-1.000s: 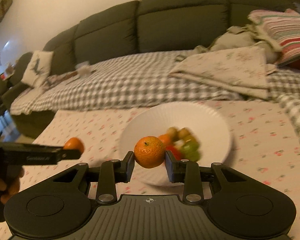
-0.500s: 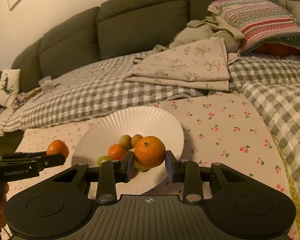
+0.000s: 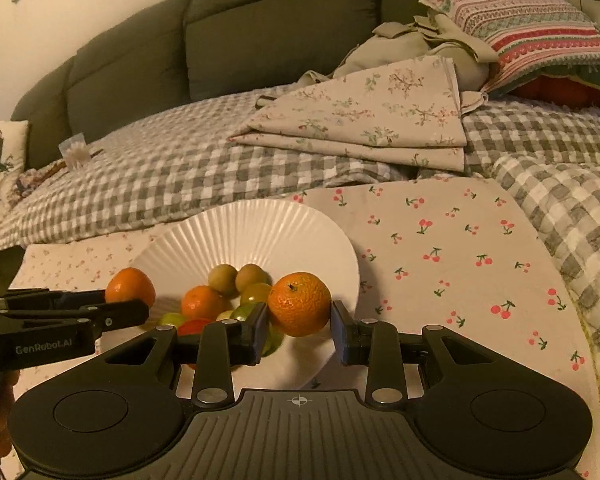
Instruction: Organize fruits
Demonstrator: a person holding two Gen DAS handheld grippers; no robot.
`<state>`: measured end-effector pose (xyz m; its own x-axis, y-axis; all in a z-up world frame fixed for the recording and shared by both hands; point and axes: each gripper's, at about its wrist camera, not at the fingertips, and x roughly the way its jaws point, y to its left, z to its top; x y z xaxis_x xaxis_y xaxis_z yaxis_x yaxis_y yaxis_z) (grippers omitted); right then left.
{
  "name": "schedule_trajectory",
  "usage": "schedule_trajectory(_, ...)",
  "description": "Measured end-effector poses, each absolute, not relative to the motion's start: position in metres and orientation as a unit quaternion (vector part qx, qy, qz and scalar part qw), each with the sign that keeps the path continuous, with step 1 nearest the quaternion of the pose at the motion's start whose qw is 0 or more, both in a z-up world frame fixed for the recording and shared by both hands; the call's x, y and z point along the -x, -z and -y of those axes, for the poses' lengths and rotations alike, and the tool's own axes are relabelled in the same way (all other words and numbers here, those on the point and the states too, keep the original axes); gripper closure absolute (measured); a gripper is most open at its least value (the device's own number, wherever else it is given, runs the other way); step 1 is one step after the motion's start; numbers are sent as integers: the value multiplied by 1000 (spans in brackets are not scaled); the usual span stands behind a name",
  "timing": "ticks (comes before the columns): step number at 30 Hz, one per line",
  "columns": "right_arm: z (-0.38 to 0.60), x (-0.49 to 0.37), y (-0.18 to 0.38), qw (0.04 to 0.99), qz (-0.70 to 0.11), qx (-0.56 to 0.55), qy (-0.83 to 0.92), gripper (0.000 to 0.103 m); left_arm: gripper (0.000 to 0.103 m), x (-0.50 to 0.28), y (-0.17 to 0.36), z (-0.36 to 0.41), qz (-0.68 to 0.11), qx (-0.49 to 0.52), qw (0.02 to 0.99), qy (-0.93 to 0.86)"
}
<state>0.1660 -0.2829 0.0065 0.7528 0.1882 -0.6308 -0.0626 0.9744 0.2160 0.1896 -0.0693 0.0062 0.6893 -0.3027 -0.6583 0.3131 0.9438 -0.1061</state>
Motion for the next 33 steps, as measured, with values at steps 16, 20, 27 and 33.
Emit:
schedule_trajectory(16,294,-162,-17,933,-327,-139,-59,56,48,-179,-22,57,-341,22,925,169)
schedule_trajectory(20,298,-157,-26,932,-323,-153,-57,56,48,-171,-27,57,-347,27,923,164)
schedule_trajectory(27,295,-141,-39,930,-326,-158,-60,54,48,-150,-35,55,-359,30,923,138)
schedule_trajectory(33,283,-121,-51,932,-325,-144,-78,52,48,-124,-46,50,-357,14,928,102)
